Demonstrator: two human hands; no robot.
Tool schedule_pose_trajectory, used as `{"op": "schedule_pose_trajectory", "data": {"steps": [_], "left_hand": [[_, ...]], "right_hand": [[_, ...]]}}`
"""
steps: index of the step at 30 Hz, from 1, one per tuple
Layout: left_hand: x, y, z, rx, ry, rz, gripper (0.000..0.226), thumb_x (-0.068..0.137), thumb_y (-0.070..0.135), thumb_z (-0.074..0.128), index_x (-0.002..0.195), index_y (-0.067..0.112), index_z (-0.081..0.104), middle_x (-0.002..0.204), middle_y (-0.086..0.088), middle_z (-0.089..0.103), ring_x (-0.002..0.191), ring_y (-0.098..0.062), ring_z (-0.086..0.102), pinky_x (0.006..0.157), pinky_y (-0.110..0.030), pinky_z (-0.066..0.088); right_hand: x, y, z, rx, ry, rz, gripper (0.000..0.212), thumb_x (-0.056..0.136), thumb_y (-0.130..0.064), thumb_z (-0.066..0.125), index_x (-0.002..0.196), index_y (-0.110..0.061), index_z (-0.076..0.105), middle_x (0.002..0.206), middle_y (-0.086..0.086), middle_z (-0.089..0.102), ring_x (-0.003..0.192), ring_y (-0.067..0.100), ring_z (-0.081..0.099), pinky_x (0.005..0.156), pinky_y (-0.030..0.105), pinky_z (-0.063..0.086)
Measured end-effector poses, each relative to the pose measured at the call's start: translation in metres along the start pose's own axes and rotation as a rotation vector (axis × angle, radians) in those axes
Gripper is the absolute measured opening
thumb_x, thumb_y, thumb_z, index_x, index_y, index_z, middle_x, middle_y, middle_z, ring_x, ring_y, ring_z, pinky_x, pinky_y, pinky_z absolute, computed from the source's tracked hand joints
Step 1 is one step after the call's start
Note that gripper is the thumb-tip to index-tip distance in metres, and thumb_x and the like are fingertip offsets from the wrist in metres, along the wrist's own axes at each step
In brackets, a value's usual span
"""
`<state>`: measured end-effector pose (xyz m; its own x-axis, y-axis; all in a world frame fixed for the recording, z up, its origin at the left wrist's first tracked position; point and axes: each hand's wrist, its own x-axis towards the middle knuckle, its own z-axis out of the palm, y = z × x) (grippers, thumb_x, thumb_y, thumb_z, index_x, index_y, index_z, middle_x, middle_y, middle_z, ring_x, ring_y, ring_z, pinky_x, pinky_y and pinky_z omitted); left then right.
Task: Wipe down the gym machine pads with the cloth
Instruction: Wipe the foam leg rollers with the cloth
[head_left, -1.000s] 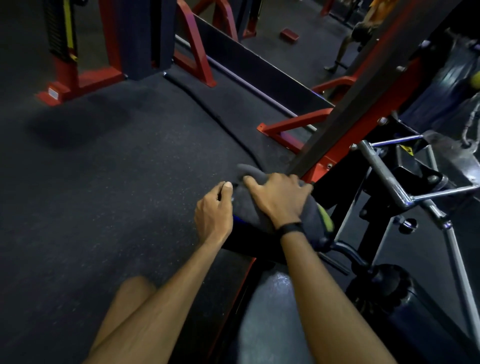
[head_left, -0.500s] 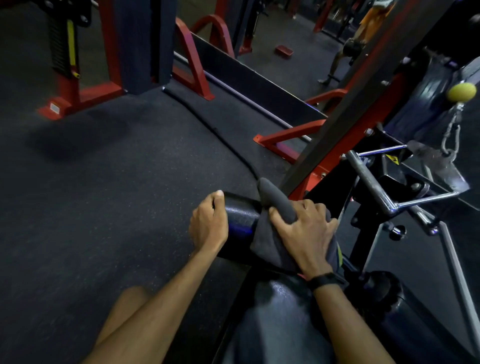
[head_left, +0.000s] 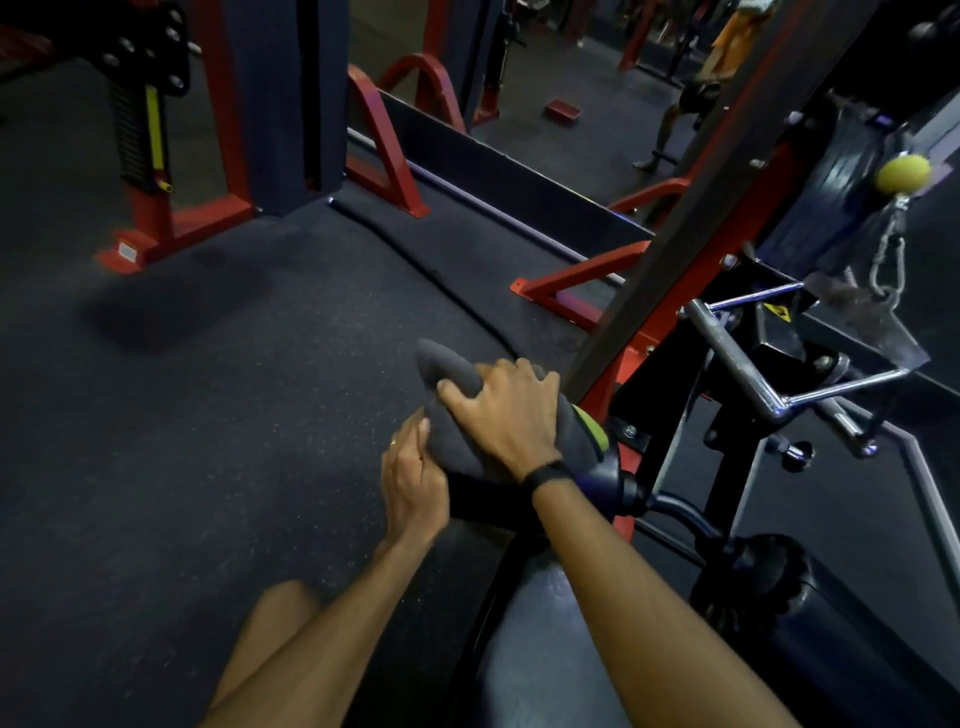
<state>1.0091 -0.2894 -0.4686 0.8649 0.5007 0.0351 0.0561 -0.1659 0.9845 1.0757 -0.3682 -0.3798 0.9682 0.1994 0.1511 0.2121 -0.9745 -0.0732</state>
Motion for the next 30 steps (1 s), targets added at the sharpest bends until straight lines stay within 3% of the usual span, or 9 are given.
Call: {"op": "schedule_pose_trajectory", "data": {"steps": [4,8,12,17,20,23,25,27,30], "left_hand": [[0.004,0.014,-0.005,-0.018,0.031,-0.064,0.061,0.099,0.054,0.023,0.139,0.021,0.056,0.139,-0.003,0.06,0.128,-0.02,0.054,0.111,-0.046,0.04],[0.028,0.046,0.003,0.109,-0.031,-0.23,0.058,0.106,0.047,0.025,0.126,0.01,0.064,0.127,-0.016,0.064,0.119,-0.033,0.057,0.104,-0.046,0.042],[0.03,0.047,0.013,0.302,-0.062,-0.208,0.046,0.107,0.037,0.034,0.109,0.008,0.069,0.107,-0.017,0.069,0.103,-0.036,0.062,0.078,-0.037,0.037],[0.029,0.039,0.011,0.327,-0.008,-0.088,0.044,0.107,0.031,0.034,0.087,0.007,0.066,0.084,-0.013,0.064,0.089,-0.035,0.062,0.073,-0.037,0.036],[0.024,0.039,0.009,0.252,0.021,-0.046,0.043,0.106,0.028,0.034,0.097,0.006,0.069,0.095,-0.017,0.068,0.095,-0.035,0.062,0.083,-0.043,0.042],[0.018,0.024,0.006,0.08,0.091,-0.024,0.05,0.094,0.03,0.029,0.102,0.001,0.069,0.097,-0.016,0.067,0.098,-0.039,0.061,0.09,-0.051,0.047],[0.011,0.014,0.004,0.022,0.109,0.027,0.046,0.091,0.028,0.03,0.097,0.003,0.067,0.091,-0.006,0.064,0.09,-0.034,0.063,0.083,-0.057,0.05],[0.003,0.008,0.002,0.026,0.083,0.115,0.038,0.094,0.022,0.034,0.104,0.005,0.067,0.094,-0.008,0.067,0.089,-0.026,0.063,0.082,-0.048,0.053],[-0.01,-0.001,-0.003,0.125,0.003,0.143,0.063,0.097,0.048,0.025,0.134,0.009,0.057,0.125,-0.012,0.064,0.114,-0.024,0.059,0.099,-0.043,0.046]], "right_hand": [[-0.049,0.04,0.002,-0.033,0.266,-0.081,0.043,0.081,-0.069,0.05,0.092,-0.032,0.068,0.093,-0.009,0.062,0.094,0.019,0.053,0.08,0.042,0.033],[-0.069,0.088,0.003,-0.048,0.361,0.083,0.042,0.078,-0.068,0.053,0.092,-0.032,0.07,0.097,-0.009,0.062,0.098,0.021,0.054,0.081,0.042,0.032],[-0.042,0.087,-0.008,-0.065,0.164,0.338,0.051,0.08,-0.071,0.042,0.091,-0.031,0.072,0.098,-0.006,0.065,0.103,0.023,0.053,0.086,0.046,0.034],[0.017,0.075,-0.016,-0.023,-0.219,0.434,0.062,0.083,-0.071,0.044,0.113,-0.023,0.07,0.122,0.007,0.067,0.119,0.032,0.055,0.099,0.051,0.031],[0.041,0.038,-0.002,-0.035,-0.316,0.342,0.061,0.086,-0.071,0.043,0.113,-0.024,0.069,0.123,0.007,0.069,0.117,0.031,0.059,0.099,0.049,0.03],[0.041,-0.012,0.008,0.003,-0.224,0.198,0.053,0.087,-0.065,0.047,0.101,-0.022,0.072,0.113,0.008,0.072,0.111,0.031,0.061,0.096,0.05,0.031],[0.03,-0.023,0.005,-0.002,-0.14,0.128,0.049,0.087,-0.061,0.046,0.093,-0.02,0.071,0.105,0.007,0.072,0.107,0.03,0.059,0.092,0.049,0.032],[0.012,-0.016,-0.004,0.004,-0.023,0.043,0.048,0.087,-0.062,0.042,0.088,-0.023,0.07,0.1,0.003,0.069,0.103,0.026,0.056,0.089,0.048,0.033],[-0.028,0.007,-0.007,-0.015,0.121,-0.125,0.043,0.085,-0.066,0.042,0.091,-0.031,0.066,0.095,-0.007,0.062,0.096,0.02,0.051,0.083,0.044,0.032]]}}
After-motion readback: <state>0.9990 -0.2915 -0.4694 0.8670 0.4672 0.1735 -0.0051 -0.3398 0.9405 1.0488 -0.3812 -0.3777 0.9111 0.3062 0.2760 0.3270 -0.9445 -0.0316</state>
